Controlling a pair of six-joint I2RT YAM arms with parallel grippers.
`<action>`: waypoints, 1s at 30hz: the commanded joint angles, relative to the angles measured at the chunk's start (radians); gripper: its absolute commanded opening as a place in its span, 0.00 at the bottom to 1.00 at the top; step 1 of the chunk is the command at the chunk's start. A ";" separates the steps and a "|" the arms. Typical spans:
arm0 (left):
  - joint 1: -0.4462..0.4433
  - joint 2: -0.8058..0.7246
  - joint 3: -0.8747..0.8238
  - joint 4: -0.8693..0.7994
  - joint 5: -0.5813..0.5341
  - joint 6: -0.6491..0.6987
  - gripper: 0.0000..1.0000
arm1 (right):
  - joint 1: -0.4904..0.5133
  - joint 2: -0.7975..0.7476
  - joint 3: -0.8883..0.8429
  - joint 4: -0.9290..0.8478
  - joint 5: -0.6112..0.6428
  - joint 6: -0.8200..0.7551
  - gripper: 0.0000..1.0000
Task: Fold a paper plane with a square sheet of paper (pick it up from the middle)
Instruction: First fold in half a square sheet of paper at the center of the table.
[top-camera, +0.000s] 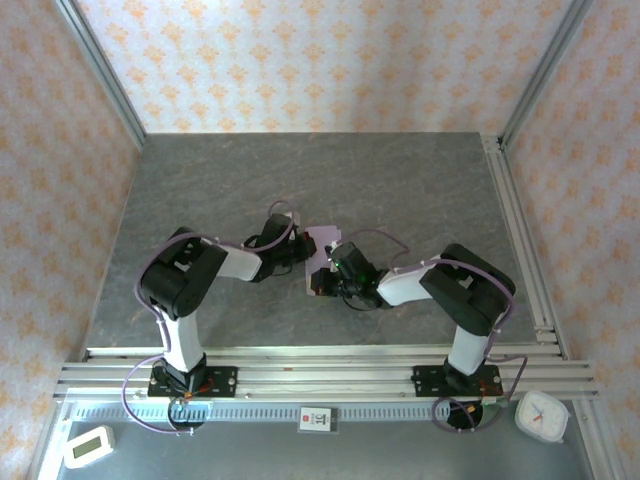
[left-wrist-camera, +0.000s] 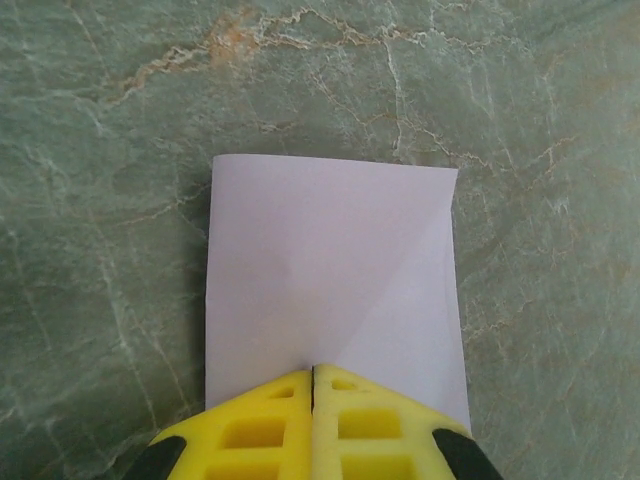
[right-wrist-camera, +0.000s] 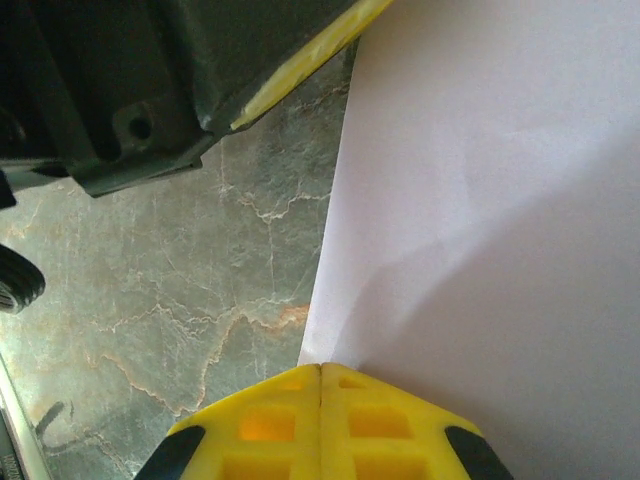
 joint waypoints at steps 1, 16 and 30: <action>0.041 0.034 0.038 -0.037 -0.052 0.052 0.02 | 0.002 0.089 -0.054 -0.217 0.020 -0.017 0.00; 0.098 0.182 0.195 -0.072 -0.060 0.082 0.02 | 0.002 0.113 -0.071 -0.213 0.010 -0.010 0.00; 0.130 0.291 0.393 -0.175 -0.087 0.119 0.02 | 0.001 0.115 -0.088 -0.209 0.009 -0.004 0.00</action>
